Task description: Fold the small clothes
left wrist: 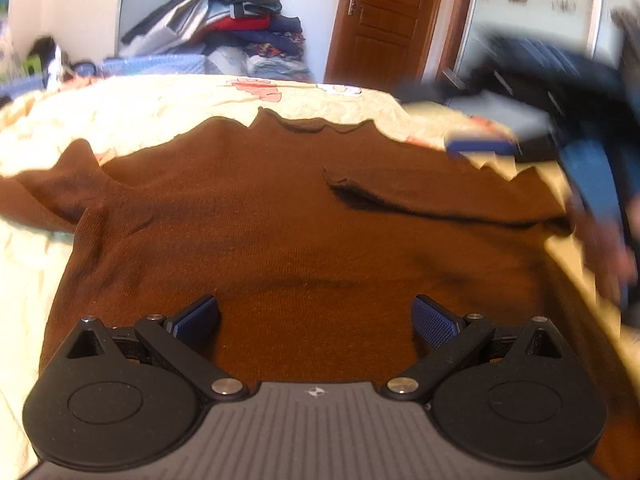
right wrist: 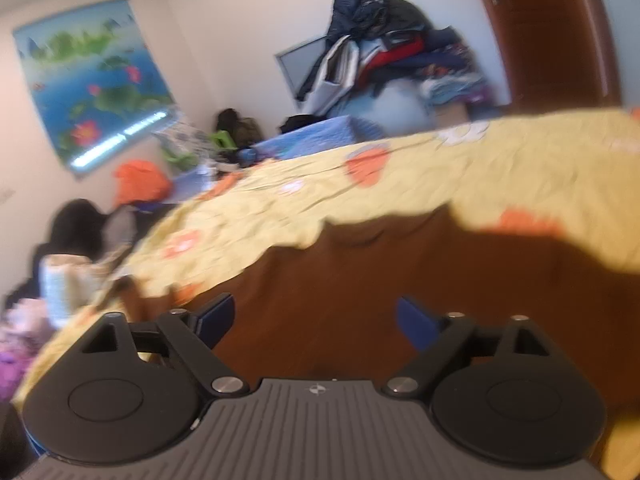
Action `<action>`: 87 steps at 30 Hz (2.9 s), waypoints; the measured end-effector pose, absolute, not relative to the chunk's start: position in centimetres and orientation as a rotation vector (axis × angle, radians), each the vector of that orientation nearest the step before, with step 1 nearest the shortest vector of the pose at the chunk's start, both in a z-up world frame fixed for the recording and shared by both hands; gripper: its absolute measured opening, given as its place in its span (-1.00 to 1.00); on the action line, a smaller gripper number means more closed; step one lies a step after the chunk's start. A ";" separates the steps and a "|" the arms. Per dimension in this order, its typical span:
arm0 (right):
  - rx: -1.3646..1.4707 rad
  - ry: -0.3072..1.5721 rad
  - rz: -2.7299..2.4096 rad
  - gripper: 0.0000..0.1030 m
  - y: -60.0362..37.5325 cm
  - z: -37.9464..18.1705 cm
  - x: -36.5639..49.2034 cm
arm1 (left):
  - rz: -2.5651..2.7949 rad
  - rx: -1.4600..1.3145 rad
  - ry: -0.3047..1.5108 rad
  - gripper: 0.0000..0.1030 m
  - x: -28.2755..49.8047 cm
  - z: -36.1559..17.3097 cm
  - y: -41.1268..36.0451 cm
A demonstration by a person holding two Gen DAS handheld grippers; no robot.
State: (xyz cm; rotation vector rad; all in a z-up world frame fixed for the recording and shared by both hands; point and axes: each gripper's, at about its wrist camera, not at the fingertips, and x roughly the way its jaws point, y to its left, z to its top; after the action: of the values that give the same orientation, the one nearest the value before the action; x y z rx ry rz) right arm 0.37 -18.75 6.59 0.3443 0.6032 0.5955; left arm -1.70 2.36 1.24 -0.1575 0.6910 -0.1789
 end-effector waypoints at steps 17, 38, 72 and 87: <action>0.321 0.612 0.450 0.94 -21.3 0.1 -6.7 | -0.198 -0.508 0.922 -0.73 14.9 1.9 -0.1; 0.411 0.606 0.494 1.00 -22.7 -0.2 -6.5 | 0.195 -0.142 0.794 -0.90 9.9 1.8 11.4; -0.085 0.696 0.270 1.00 -21.4 -0.3 8.9 | -0.050 0.001 0.706 0.72 9.4 1.3 5.7; -0.075 0.683 0.265 1.00 -21.4 0.1 9.2 | 0.426 -0.952 0.312 0.74 -0.1 4.5 36.4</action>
State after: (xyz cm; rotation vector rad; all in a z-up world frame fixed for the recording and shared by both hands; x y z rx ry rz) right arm 9.16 -21.43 0.12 -0.0753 0.6833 0.2655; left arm -0.15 36.39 4.46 -0.9517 0.3117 0.4259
